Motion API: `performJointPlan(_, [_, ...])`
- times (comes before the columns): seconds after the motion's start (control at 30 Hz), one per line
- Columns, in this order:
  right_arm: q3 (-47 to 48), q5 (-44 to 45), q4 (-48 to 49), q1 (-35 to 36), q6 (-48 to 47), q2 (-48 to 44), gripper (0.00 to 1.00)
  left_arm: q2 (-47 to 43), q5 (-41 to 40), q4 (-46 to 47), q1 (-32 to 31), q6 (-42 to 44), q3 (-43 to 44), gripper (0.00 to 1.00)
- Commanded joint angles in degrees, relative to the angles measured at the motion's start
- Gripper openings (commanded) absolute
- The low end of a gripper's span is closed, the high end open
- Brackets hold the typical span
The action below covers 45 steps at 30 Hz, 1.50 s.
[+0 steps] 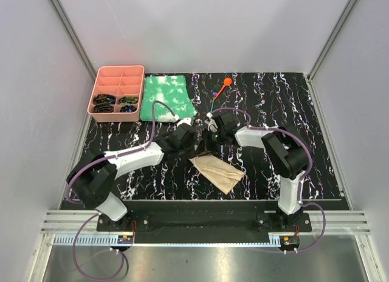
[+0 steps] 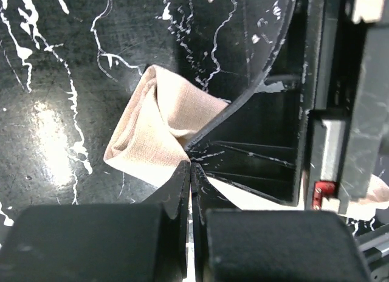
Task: Fold the napkin into a case and place the utensils inside
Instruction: Stuff the smaller-rectangle-folded napkin at the center of the board.
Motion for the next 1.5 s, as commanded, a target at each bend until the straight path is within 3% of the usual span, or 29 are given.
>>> performJointPlan(0.0, [2.44, -5.52, 7.63, 1.42, 4.98, 4.15, 0.14, 0.67, 2.77, 3.59, -0.01, -3.89, -1.29, 0.0])
performJointPlan(0.07, [1.22, -4.56, 7.45, 0.81, 4.63, 3.29, 0.16, 0.94, 1.8, 2.62, 0.08, -5.3, -1.99, 0.0])
performJointPlan(0.1, [0.43, -4.04, 7.36, 0.46, 4.37, 2.58, 0.25, 0.68, 1.62, 2.62, 0.08, -5.48, -2.96, 0.0])
performJointPlan(0.23, [-2.29, -2.98, 5.17, -0.86, 2.0, -0.76, 0.39, -1.42, 0.57, 2.8, 0.17, -5.48, -3.93, 0.0])
performJointPlan(0.5, [-3.27, -2.01, 1.83, -1.39, -0.2, -5.25, 0.54, -2.92, 0.3, 2.36, 0.17, -5.13, -3.93, 0.0])
performJointPlan(0.63, [-2.57, -2.18, 1.91, -1.48, -0.3, -5.16, 0.51, -3.8, 0.13, 2.44, 0.17, -5.04, -3.93, 0.0])
performJointPlan(0.67, [-2.39, -2.36, 1.83, -1.48, -0.3, -4.55, 0.42, -3.89, 0.13, 2.53, 0.17, -4.87, -3.93, 0.0])
performJointPlan(0.83, [-2.04, -3.5, 2.61, -1.48, -0.12, -2.44, 0.19, -4.5, -0.05, 2.97, 0.25, -4.78, -3.93, 0.0])
performJointPlan(0.9, [-2.21, -4.55, 3.75, -1.31, 0.93, -1.74, 0.12, -4.68, -0.05, 3.76, 0.25, -4.95, -4.37, 0.0])
performJointPlan(1.03, [-2.56, -5.87, 7.35, -0.16, 3.13, 0.28, 0.07, -4.24, 0.3, 4.64, 0.17, -4.87, -3.85, 0.0])
performJointPlan(1.3, [-1.59, -8.69, 14.39, 1.78, 8.84, 7.15, 0.08, -1.96, 1.09, 4.82, 0.25, -6.88, -4.81, 0.0])
performJointPlan(1.37, [-3.26, -7.46, 16.24, 0.54, 9.46, 4.43, 0.25, -1.69, 1.0, 4.38, 0.51, -7.24, -5.16, 0.0])
performJointPlan(1.47, [-2.74, -6.23, 9.84, -0.86, 5.17, 1.09, 0.35, -2.31, 0.92, 4.64, 0.96, -7.33, -5.95, 0.0])
